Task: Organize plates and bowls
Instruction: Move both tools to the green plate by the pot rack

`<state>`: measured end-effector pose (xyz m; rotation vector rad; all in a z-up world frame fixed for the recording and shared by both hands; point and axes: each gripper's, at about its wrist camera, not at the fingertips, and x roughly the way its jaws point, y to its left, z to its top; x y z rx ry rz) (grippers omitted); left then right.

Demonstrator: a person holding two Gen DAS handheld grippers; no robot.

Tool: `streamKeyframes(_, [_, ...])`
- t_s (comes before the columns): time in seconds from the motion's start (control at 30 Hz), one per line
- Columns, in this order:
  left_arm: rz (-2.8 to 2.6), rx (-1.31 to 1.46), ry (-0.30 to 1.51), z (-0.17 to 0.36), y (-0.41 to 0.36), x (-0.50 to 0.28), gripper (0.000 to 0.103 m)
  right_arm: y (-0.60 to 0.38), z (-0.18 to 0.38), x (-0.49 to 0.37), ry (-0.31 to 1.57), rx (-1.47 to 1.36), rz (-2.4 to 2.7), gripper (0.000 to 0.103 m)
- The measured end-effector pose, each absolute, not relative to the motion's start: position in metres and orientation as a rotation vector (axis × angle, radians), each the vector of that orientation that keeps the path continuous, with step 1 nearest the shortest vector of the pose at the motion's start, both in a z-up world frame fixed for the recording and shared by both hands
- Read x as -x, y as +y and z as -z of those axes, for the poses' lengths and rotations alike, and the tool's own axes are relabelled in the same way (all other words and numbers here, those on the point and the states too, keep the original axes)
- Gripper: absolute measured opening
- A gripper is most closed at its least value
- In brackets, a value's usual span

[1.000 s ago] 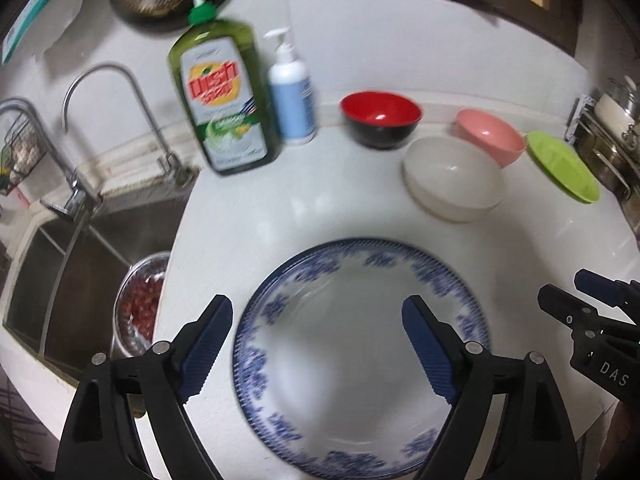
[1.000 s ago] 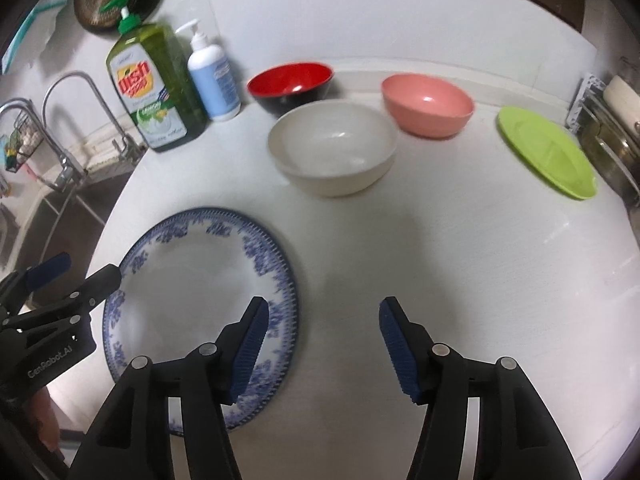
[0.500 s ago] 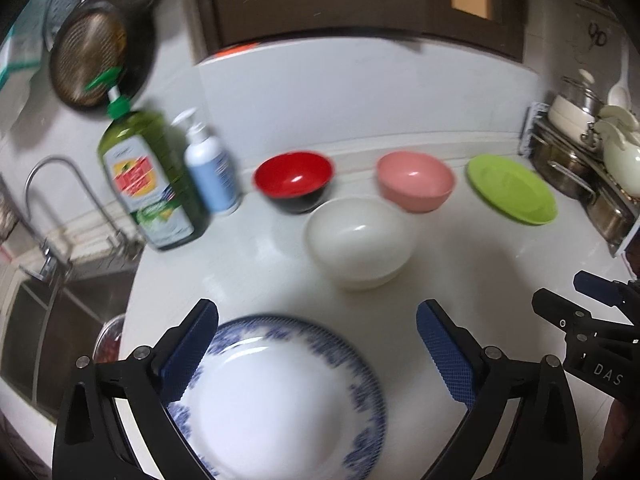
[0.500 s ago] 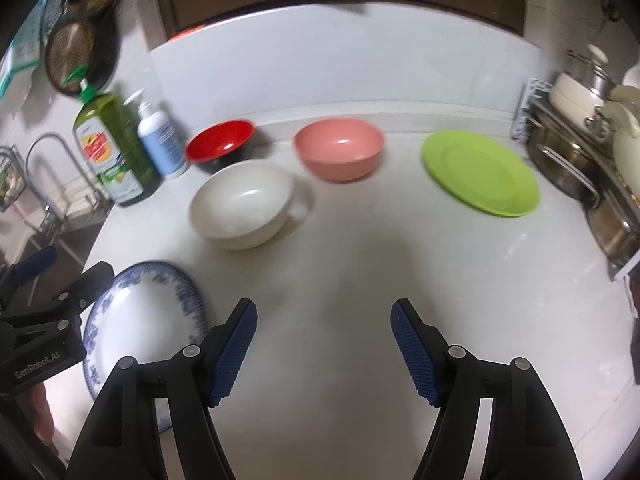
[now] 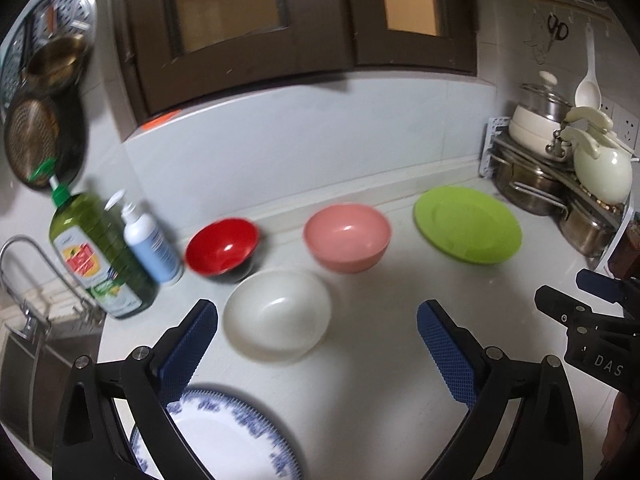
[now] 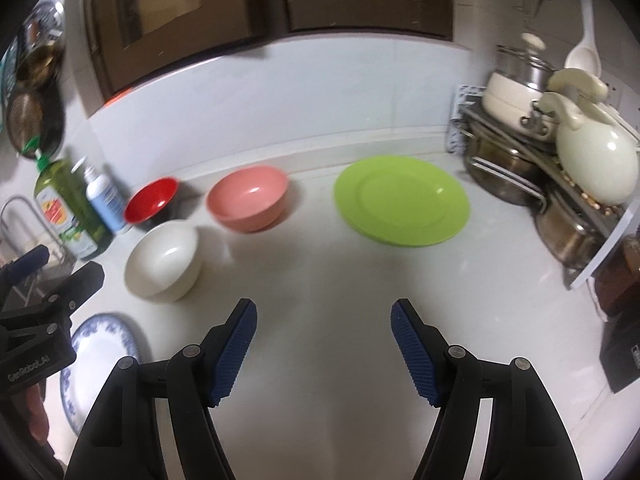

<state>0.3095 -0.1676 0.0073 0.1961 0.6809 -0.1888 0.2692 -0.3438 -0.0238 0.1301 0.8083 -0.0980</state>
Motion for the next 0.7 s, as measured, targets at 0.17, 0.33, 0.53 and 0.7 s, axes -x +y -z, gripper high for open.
streamKeyframes(0.17, [0.208,-0.204,0.657,-0.015,-0.193,-0.323,0.102,-0.371,0.018,-0.274,0.784,-0.151,0.132,0.070])
streamKeyframes(0.33, [0.226,-0.208,0.652,-0.018,-0.216,-0.340,0.101,-0.392,0.014,-0.280,0.766,-0.163,0.159,0.070])
streamKeyframes(0.53, [0.262,-0.223,0.653,-0.018,-0.249,-0.363,0.101,-0.420,0.013,-0.292,0.751,-0.182,0.194,0.070])
streamKeyframes(0.7, [0.290,-0.239,0.649,-0.014,-0.275,-0.384,0.100,-0.442,0.014,-0.306,0.741,-0.196,0.231,0.070])
